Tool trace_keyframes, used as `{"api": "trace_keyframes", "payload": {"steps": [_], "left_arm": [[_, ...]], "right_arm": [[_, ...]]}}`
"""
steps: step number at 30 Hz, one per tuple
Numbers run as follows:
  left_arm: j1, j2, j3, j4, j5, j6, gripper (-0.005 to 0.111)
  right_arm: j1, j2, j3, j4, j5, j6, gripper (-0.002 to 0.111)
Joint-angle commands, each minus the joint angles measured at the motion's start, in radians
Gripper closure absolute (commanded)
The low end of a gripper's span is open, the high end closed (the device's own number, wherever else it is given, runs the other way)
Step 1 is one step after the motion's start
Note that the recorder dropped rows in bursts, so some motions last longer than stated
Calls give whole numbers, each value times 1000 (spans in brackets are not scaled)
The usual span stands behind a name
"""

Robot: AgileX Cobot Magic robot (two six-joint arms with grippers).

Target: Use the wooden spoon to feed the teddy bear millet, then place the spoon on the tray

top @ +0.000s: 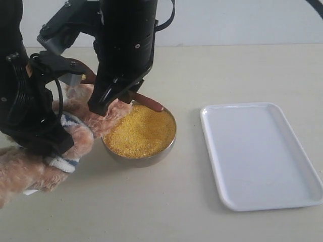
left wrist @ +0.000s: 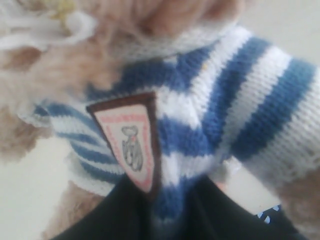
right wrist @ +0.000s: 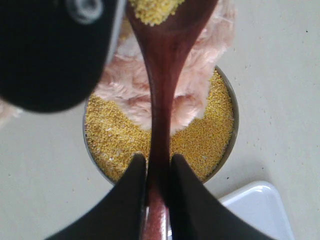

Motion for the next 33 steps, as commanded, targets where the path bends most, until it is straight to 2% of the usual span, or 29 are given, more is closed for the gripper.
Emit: {"api": "trace_keyframes", "payload": {"steps": [1, 21, 33], "left_arm": [[-8, -12, -1, 7, 0, -12, 103], [-8, -12, -1, 8, 0, -14, 103], [-8, -12, -1, 8, 0, -14, 103]], "right_arm": [[6, 0, -6, -23, 1, 11, 109], [6, 25, -6, -62, 1, 16, 109], [46, 34, -6, -130, 1, 41, 109]]}}
